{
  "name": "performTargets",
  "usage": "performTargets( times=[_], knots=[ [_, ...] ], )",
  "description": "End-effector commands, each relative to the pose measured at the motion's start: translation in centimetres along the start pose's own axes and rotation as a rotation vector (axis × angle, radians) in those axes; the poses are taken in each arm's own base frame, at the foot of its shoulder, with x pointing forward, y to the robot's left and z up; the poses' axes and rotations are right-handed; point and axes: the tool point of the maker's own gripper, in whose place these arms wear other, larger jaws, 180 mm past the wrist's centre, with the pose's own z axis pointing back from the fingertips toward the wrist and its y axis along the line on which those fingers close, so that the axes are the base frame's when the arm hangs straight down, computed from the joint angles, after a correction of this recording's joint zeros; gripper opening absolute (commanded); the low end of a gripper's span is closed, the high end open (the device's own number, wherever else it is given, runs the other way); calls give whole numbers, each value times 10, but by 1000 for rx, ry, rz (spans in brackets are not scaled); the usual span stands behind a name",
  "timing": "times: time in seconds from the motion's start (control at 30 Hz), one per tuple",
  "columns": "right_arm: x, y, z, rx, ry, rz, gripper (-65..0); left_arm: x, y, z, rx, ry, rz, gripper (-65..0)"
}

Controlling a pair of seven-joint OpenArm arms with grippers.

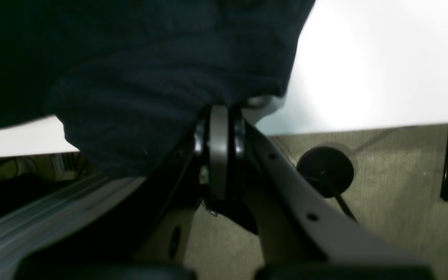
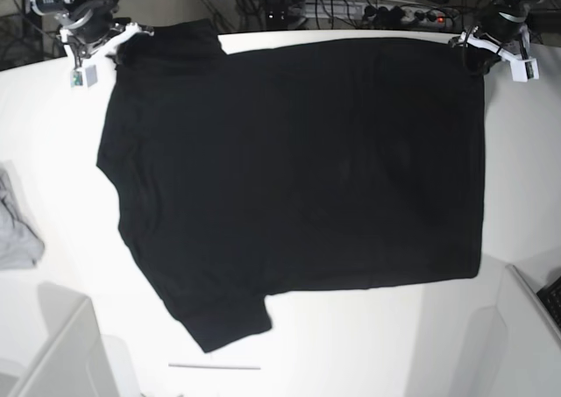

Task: Fold the T-shirt properly
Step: 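Pull both shoulder corners apart to straighten the shirt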

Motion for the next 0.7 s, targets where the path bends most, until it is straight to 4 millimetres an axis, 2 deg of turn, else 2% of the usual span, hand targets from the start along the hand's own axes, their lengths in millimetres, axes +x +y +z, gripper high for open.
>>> performTargets(
  times=[0.0,0.17,0.37,0.67],
  knots=[
    [12,1,2,3,-32,16,-650,11,-4,6,-12,-25,-23,-650],
    [33,4,-4,13,-45,36,-650,17,-21,5,-36,-26,-23,-650],
    [63,4,-8,13,-60,70,-650,20,-28,2,-47,-48,0,-650],
    [109,10,-12,24,-108,107,-650,37,-40,-8,-69,-120,51,-650]
  ],
)
